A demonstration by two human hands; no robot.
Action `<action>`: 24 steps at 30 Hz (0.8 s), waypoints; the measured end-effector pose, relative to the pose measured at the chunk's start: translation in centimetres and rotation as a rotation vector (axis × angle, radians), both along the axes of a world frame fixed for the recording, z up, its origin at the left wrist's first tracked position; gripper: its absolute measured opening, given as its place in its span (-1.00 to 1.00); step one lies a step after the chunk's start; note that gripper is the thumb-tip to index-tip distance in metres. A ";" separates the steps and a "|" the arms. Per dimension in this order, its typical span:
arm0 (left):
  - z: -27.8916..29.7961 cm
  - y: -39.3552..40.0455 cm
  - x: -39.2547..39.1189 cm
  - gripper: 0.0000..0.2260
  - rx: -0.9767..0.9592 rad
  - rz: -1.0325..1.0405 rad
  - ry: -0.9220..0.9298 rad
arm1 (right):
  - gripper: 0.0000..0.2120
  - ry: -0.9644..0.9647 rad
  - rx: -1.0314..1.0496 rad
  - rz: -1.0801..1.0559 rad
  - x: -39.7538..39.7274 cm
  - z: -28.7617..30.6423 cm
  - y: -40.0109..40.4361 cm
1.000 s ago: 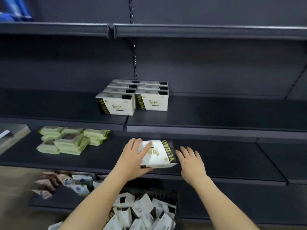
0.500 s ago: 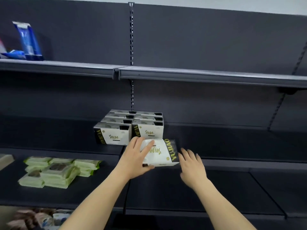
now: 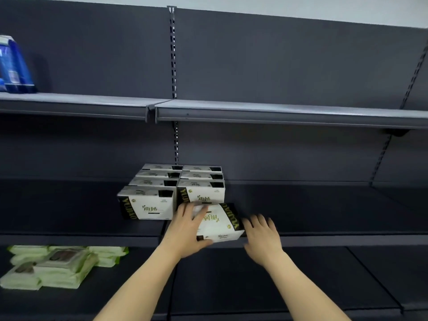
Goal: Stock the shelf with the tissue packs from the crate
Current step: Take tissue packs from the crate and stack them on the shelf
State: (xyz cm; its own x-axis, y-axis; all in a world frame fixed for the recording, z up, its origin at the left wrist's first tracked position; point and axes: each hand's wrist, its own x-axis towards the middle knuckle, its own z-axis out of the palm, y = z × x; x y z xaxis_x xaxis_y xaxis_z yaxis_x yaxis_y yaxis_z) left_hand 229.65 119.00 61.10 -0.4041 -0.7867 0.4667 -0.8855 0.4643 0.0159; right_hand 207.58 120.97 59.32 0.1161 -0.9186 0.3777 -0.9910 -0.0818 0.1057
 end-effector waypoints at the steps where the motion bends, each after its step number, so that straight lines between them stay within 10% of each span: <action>1: 0.1 -0.2 -0.1 -0.14 0.080 0.022 0.017 | -0.33 0.000 0.006 0.010 0.2 0.1 -0.3; 24: 1.5 0.6 -3.1 -0.22 0.441 0.329 -0.013 | -0.68 -0.033 -0.034 -0.137 2.9 1.8 -0.6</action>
State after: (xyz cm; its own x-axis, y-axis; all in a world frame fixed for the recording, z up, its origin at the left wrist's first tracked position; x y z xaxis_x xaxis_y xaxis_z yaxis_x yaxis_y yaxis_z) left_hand 226.52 119.62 62.60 -0.1074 -0.9923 0.0609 -0.9842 0.1148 0.1346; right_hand 210.51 120.33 61.09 -0.0223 -0.9116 0.4105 -0.9956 0.0575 0.0737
